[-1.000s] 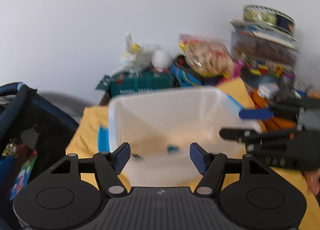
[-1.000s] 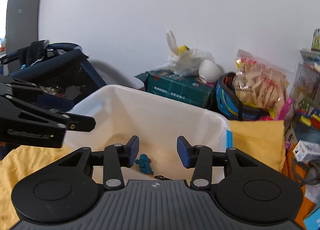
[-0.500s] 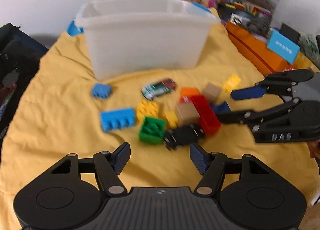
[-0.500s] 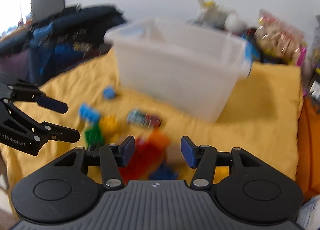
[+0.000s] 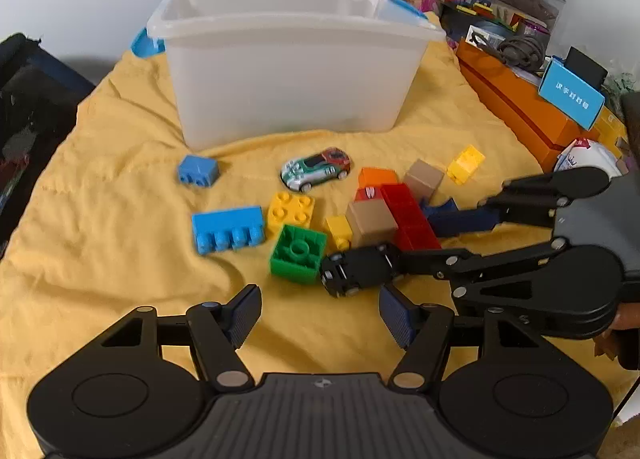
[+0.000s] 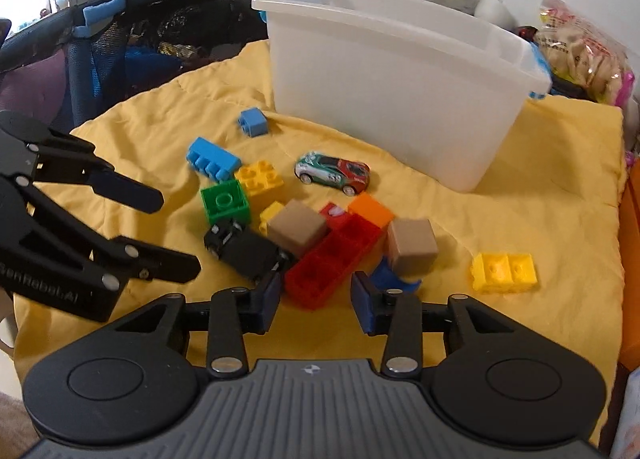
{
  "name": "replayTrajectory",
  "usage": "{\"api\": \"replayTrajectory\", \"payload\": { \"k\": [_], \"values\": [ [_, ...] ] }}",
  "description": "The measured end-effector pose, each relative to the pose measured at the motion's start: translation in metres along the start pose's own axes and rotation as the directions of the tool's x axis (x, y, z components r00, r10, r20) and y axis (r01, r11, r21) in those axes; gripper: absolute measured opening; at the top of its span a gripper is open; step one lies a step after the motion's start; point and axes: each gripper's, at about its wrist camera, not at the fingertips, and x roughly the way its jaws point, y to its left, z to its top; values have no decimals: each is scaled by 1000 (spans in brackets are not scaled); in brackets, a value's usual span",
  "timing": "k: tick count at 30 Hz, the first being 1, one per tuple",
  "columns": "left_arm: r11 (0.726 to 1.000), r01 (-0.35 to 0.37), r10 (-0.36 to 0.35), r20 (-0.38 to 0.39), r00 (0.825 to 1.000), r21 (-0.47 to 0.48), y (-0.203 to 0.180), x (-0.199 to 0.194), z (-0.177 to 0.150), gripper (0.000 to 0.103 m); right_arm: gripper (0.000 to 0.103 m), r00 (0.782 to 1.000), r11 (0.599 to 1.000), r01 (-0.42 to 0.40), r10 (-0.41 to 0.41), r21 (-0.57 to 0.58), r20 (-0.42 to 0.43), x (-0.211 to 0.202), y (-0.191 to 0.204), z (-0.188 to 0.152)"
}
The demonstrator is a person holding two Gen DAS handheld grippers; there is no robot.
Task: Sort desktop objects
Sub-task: 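Move both grippers back toward the remaining toys, then grasp the black car with the left gripper while the right gripper grasps the red-green car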
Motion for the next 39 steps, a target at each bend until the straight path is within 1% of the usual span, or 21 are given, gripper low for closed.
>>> {"api": "replayTrajectory", "payload": {
  "k": [1, 3, 6, 8, 12, 13, 14, 16, 18, 20, 22, 23, 25, 27, 28, 30, 32, 34, 35, 37, 39],
  "values": [
    [1000, -4, 4, 4, 1000, 4, 1, 0, 2, 69, 42, 1000, 1000, -1, 1, 5, -3, 4, -1, 1],
    [1000, -12, 12, 3, 1000, -3, 5, 2, 5, 69, 36, 1000, 1000, -3, 3, 11, -12, 9, -2, 1],
    [1000, -4, 4, -3, 1000, -11, 10, 8, 8, 68, 30, 998, 999, 52, -52, 1, -28, 10, -4, -2],
    [1000, 0, 0, -8, 1000, -1, 9, 11, 9, 68, 30, 995, 996, 93, -93, 2, -39, 8, -10, -6],
    [1000, 23, -23, -11, 1000, 18, 6, 14, 11, 66, 29, 992, 992, 112, -108, 51, -61, 4, -26, -14],
    [999, 37, -36, -11, 999, 30, 3, 14, 12, 65, 29, 991, 991, 121, -118, 56, -66, 4, -28, -16],
    [998, 48, -48, -14, 999, 49, 0, 14, 13, 59, 29, 990, 990, 126, -121, 61, -71, 3, -29, -16],
    [989, 48, -48, -7, 999, 142, -14, 13, 12, 55, 30, 993, 992, 114, -112, 61, -44, -3, -26, -14],
    [958, 50, -53, 1, 999, 282, -32, 9, 9, 54, 32, 995, 995, 97, -97, 39, 6, -12, -20, -11],
    [910, 67, -70, -7, 998, 409, -46, 9, 5, 53, 32, 993, 993, 117, -117, 32, 8, -13, -18, -6],
    [860, 56, -48, -28, 998, 507, -55, 17, 3, 52, 32, 993, 992, 117, -117, 51, 11, -14, -21, -4],
    [841, 67, -49, -48, 998, 537, -57, 24, 4, 51, 32, 993, 991, 116, -117, 65, 10, -13, -23, -4],
    [821, 76, -45, -69, 997, 565, -55, 36, 6, 47, 32, 993, 990, 118, -119, 82, 0, -12, -26, -6],
    [797, 65, -37, -59, 998, 601, -52, 42, 9, 36, 32, 993, 987, 120, -119, 104, -9, -11, -28, -9],
    [797, 68, -35, -67, 997, 601, -51, 43, 13, 31, 32, 993, 986, 122, -121, 113, -14, -12, -27, -11],
    [841, 99, -59, -93, 994, 532, -41, 44, 24, 29, 32, 992, 985, 124, -122, 122, -19, -13, -27, -15],
    [903, 158, -116, -127, 985, 400, -28, 41, 32, 23, 32, 992, 984, 127, -126, 122, -23, -15, -25, -17],
    [948, 232, -202, -152, 967, 216, -13, 33, 33, 19, 32, 992, 985, 128, -126, 118, -21, -18, -24, -20],
    [957, 251, -229, -155, 961, 147, -8, 28, 30, 19, 32, 991, 985, 130, -129, 117, -19, -19, -23, -21],
    [960, 280, -271, -165, 948, 30, -2, 20, 18, 19, 32, 991, 984, 134, -133, 113, -18, -21, -23, -24],
    [944, 307, -324, -169, 931, -118, 6, 15, 4, 19, 32, 991, 984, 130, -129, 118, -16, -22, -23, -26]
  ]
}}
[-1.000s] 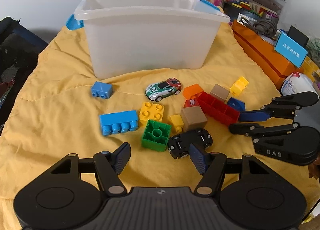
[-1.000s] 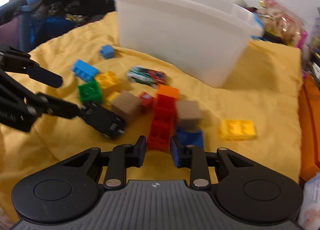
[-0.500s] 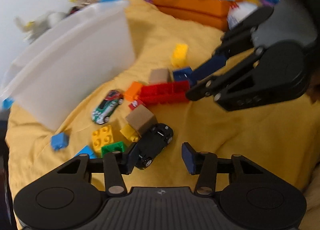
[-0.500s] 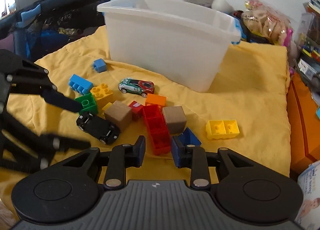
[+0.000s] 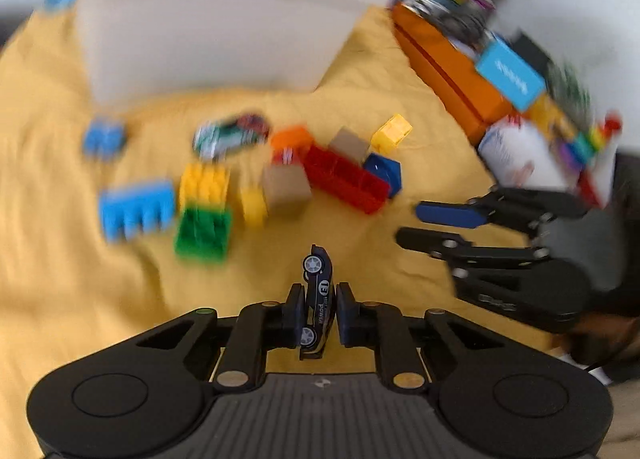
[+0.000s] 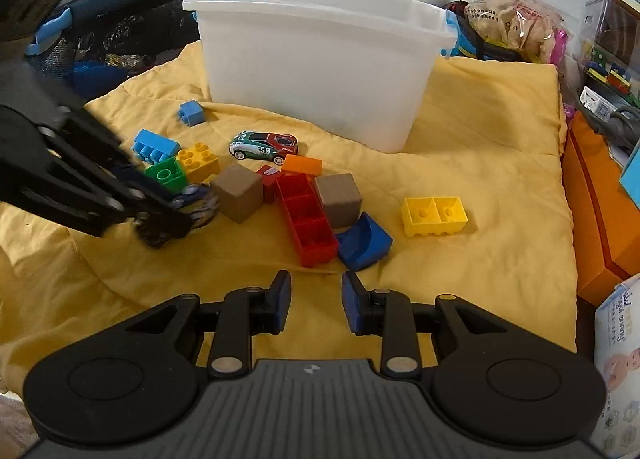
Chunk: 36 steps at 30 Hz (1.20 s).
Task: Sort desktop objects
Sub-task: 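Grasp the black car with the left gripper while the right gripper grasps the red-green car, then carry both cars over the clear bin and open both grippers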
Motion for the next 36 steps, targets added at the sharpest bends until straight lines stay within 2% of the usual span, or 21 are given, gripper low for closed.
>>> {"api": "replayTrajectory", "payload": {
  "k": [2, 3, 4, 5, 6, 8, 11, 15, 19, 23, 24, 26, 27, 30, 31, 32, 33, 34, 36],
  "values": [
    [992, 32, -31, 8, 999, -123, 10, -1, -14, 19, 32, 1000, 1000, -6, 6, 5, -2, 1, 0, -1],
    [988, 16, -13, 16, 1000, -157, 15, 0, -21, 19, 32, 1000, 1000, -9, 9, 6, -5, 2, 0, -2],
    [986, -13, 17, 24, 1000, -163, 18, 0, -25, 26, 32, 1000, 1000, -15, 15, 6, -6, 3, 0, -2],
    [984, -46, 52, 35, 998, -171, 19, -2, -28, 29, 32, 1000, 1000, -22, 22, 2, -8, 4, 1, -2],
    [982, -76, 86, 49, 995, -173, 20, -5, -31, 30, 32, 1000, 1000, -30, 30, -3, -9, 5, 2, -2],
    [982, -115, 128, 80, 989, -152, 19, -13, -31, 42, 32, 999, 999, -42, 42, -19, -7, 6, 5, -1],
    [978, -162, 177, 105, 979, -131, 15, -22, -33, 44, 33, 998, 997, -59, 59, -41, -2, 8, 11, 2],
    [981, -142, 159, 125, 979, -133, 8, -29, -36, 50, 34, 997, 995, -78, 78, -69, -4, 11, 18, 6],
    [987, -121, 131, 97, 987, -104, -4, -16, -32, 50, 37, 996, 991, -71, 76, -112, 43, 8, 19, 21],
    [983, -168, 171, 41, 984, -69, -8, 3, -29, 50, 39, 989, 965, -13, 51, -263, 138, 18, 23, 58],
    [984, -167, 170, 50, 984, -62, -9, 4, -30, 50, 43, 987, 953, -9, 57, -303, 149, 24, 25, 67],
    [984, -170, 172, 43, 984, -44, -9, 5, -27, 50, 43, 991, 915, -42, 90, -401, 101, 45, 30, 82],
    [984, -172, 174, 41, 984, -38, -9, 5, -27, 50, 43, 990, 886, -87, 128, -455, 60, 57, 32, 88],
    [983, -181, 182, 35, 983, -13, -10, 6, -28, 46, 46, 983, 830, -176, 175, -529, -53, 89, 35, 101],
    [981, -194, 194, 34, 981, 6, -12, 6, -28, 38, 48, 982, 816, -185, 175, -548, -71, 97, 37, 103],
    [979, -201, 200, 31, 979, 27, -14, 6, -29, 34, 57, 981, 804, -194, 171, -562, -94, 107, 39, 106],
    [982, -189, 188, 27, 982, 33, -14, 5, -29, 34, 61, 979, 801, -202, 167, -564, -113, 113, 41, 108],
    [985, -169, 169, 28, 985, 23, -12, 5, -30, 34, 61, 978, 804, -208, 176, -558, -112, 116, 40, 110],
    [987, -161, 161, 27, 987, 11, -9, 4, -31, 33, 42, 962, 830, -274, 228, -485, -153, 120, 34, 113]
  ]
}}
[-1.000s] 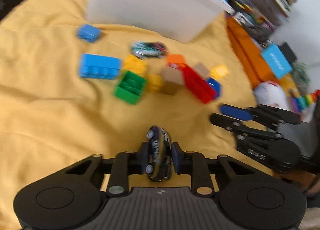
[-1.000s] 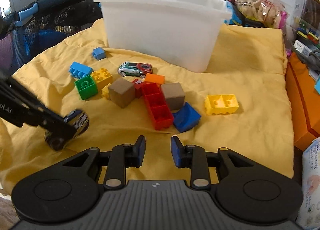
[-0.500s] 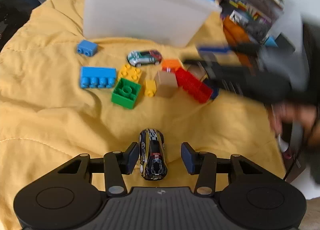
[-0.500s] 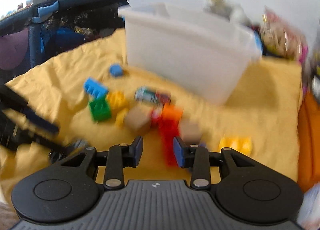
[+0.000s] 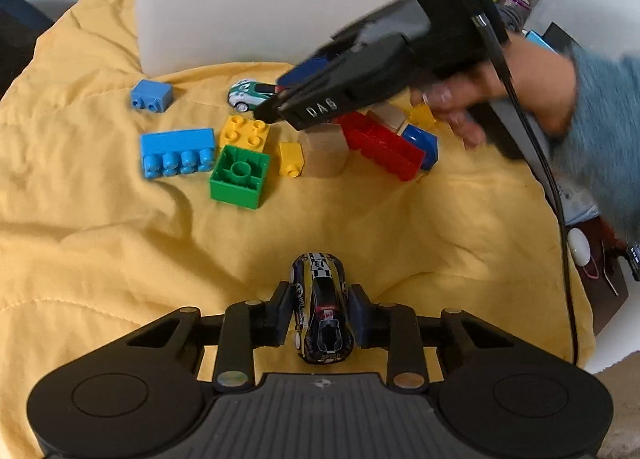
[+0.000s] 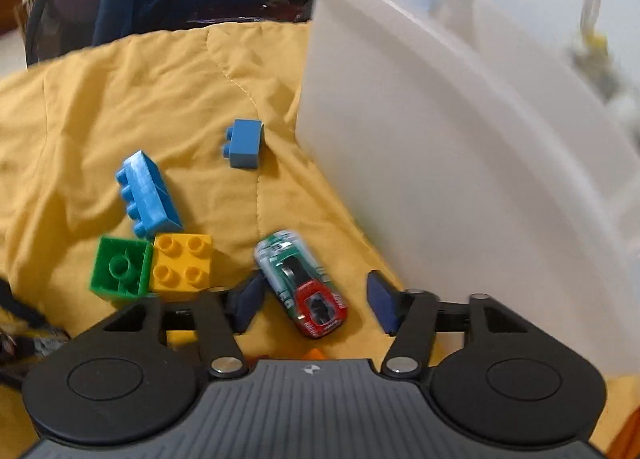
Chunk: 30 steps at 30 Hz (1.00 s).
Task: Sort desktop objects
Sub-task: 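Carry both cars over the clear bin and open both grippers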
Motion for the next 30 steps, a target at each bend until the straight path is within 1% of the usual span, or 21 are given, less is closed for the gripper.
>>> {"api": "replayTrajectory", "payload": {
  "k": [1, 3, 5, 7, 9, 11, 13, 16, 18, 19, 21, 23, 25, 26, 27, 28, 29, 30],
  "values": [
    [1000, -7, 7, 0, 1000, 3, 0, -1, 0, 33, 41, 1000, 999, -13, 14, 52, -2, -1, -2, -1],
    [1000, -19, 19, 7, 1000, 13, -1, -3, 1, 33, 37, 999, 995, 27, -29, 95, 17, -4, 6, -10],
    [1000, -12, 12, 20, 1000, 15, -2, -8, 3, 33, 33, 997, 989, 73, -77, 131, 28, -10, 15, -17],
    [1000, -8, 8, 43, 999, 12, -1, -15, 8, 33, 33, 992, 977, 108, -117, 184, 38, -18, 22, -27],
    [1000, -9, 9, 76, 997, 6, -1, -23, 16, 33, 33, 989, 963, 112, -132, 246, 65, -32, 19, -34],
    [1000, 0, 0, 111, 994, -6, 1, -33, 26, 33, 33, 983, 951, 128, -160, 280, 95, -49, 19, -41],
    [1000, 0, 2, 157, 988, -11, 4, -44, 39, 33, 33, 972, 935, 153, -201, 320, 123, -69, 19, -47],
    [1000, -12, 11, 221, 975, 3, 6, -57, 66, 33, 33, 958, 908, 163, -240, 386, 160, -95, 15, -53],
    [999, -29, 22, 267, 963, 21, 10, -66, 89, 33, 33, 948, 892, 169, -263, 420, 177, -110, 12, -58],
    [999, -37, 27, 291, 956, 26, 12, -71, 101, 33, 33, 944, 886, 175, -275, 429, 183, -115, 6, -55],
    [998, -46, 29, 344, 939, 41, 14, -80, 128, 33, 33, 929, 879, 193, -306, 437, 206, -123, -1, -48],
    [997, -62, 36, 395, 918, 52, 14, -88, 154, 33, 33, 908, 868, 211, -344, 450, 238, -130, -9, -37],
    [996, -68, 34, 436, 899, 62, 12, -91, 175, 33, 33, 881, 851, 225, -386, 474, 275, -139, -19, -25],
    [995, -81, 45, 452, 891, 62, 11, -90, 186, 33, 33, 863, 841, 238, -413, 487, 292, -144, -25, -19],
    [994, -92, 53, 463, 885, 60, 11, -89, 196, 33, 33, 844, 826, 259, -446, 500, 298, -146, -33, -11],
    [993, -97, 57, 474, 879, 60, 12, -87, 204, 33, 33, 832, 813, 269, -466, 516, 302, -148, -40, -5],
    [992, -111, 66, 481, 874, 64, 13, -83, 213, 33, 33, 818, 798, 262, -482, 542, 314, -149, -49, 2],
    [989, -135, 87, 481, 872, 66, 14, -78, 221, 33, 33, 812, 788, 255, -489, 561, 318, -149, -56, 6]
  ]
}}
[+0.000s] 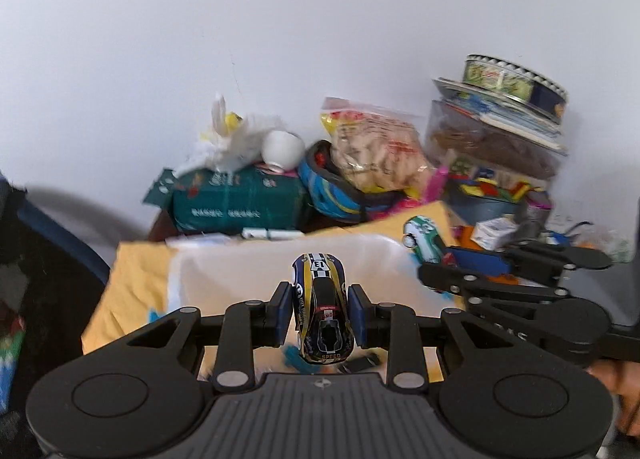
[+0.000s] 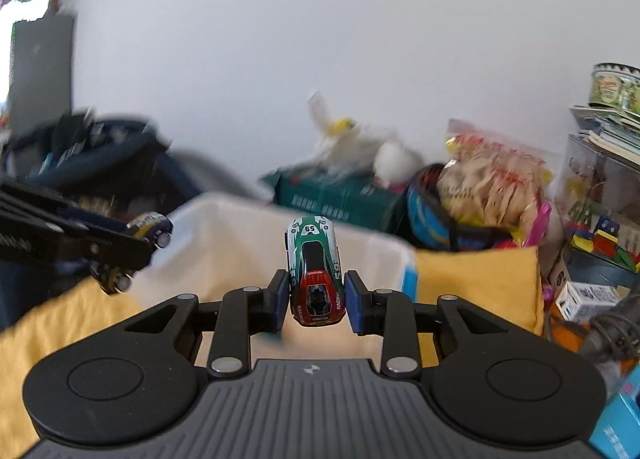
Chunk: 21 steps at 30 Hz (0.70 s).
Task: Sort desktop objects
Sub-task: 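Carry both cars over the clear bin and open both grippers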
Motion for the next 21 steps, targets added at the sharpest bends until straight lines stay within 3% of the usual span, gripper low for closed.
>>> {"api": "replayTrajectory", "payload": {
  "k": [9, 11, 14, 16, 21],
  "values": [
    [993, -109, 112, -88, 990, 32, 21, 66, -3, 34, 34, 994, 997, 74, -72, 30, -79, 55, -7, 15],
    [992, -117, 121, -108, 987, 43, 22, 72, -7, 39, 34, 992, 997, 75, -72, 21, -108, 64, -8, 10],
    [994, -108, 110, -95, 989, 32, 22, 63, -11, 45, 36, 983, 996, 87, -86, -5, -160, 79, -2, 0],
    [994, -104, 106, -74, 992, 29, 20, 52, -14, 48, 45, 978, 995, 95, -93, 0, -188, 83, -2, -3],
    [997, -82, 82, -7, 997, 13, 11, 10, -25, 53, 45, 988, 996, 72, -65, 48, -140, 61, -5, -5]
  ]
}}
